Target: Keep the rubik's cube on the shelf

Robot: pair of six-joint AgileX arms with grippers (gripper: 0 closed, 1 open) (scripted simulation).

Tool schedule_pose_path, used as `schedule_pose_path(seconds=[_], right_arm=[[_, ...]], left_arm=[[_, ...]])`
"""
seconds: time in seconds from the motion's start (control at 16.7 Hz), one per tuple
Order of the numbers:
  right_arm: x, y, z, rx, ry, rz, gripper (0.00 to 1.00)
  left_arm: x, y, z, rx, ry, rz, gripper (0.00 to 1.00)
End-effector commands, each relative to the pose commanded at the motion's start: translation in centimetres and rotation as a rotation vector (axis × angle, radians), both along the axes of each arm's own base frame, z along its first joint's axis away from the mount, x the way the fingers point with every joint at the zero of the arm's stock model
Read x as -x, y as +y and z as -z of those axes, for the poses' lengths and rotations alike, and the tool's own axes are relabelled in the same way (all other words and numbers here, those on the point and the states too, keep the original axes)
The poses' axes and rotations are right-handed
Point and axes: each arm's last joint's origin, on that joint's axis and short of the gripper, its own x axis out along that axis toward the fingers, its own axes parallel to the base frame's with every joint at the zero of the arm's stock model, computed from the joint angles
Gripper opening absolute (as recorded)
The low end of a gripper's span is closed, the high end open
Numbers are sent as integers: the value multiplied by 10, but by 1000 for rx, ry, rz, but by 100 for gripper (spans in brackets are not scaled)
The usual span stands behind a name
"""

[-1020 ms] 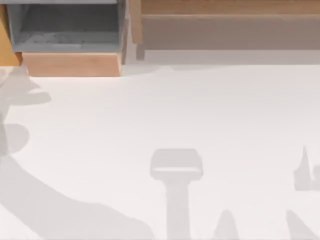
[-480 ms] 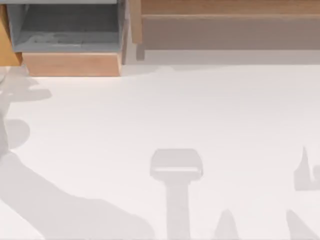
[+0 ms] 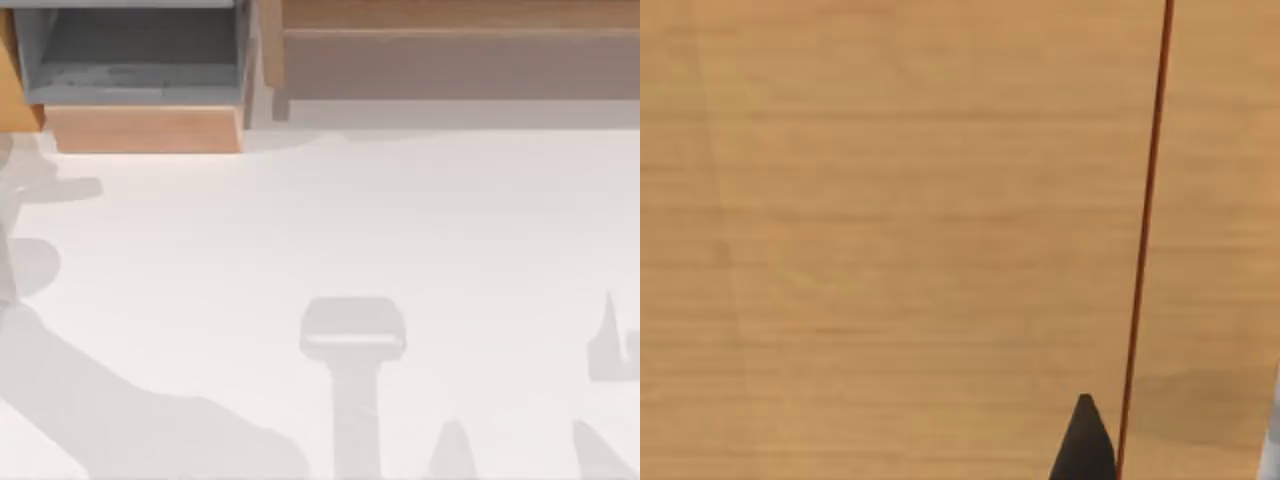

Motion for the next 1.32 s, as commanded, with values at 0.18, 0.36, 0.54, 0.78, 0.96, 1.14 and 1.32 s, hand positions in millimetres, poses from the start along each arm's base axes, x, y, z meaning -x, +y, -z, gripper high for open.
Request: schedule_pose_path(seconds=[0.18, 0.36, 0.54, 0.78, 0.96, 1.14, 1.32], right_arm=[[0, 0, 0, 0, 0, 0, 100], [0, 0, 0, 0, 0, 0, 100], [0, 0, 0, 0, 0, 0, 100], [0, 0, 0, 0, 0, 0, 100], [0, 0, 0, 0, 0, 0, 100], [0, 0, 0, 0, 0, 0, 100], [0, 0, 0, 0, 0, 0, 100]], left_arm=[[0, 0, 0, 0, 0, 0, 0], [0, 0, 0, 0, 0, 0, 0], [0, 0, 0, 0, 0, 0, 0], [6, 5, 5, 14, 19, -14, 0], [28, 6, 7, 19, 25, -18, 0], [55, 3, 6, 17, 23, -8, 0], [64, 3, 5, 13, 18, -3, 0]])
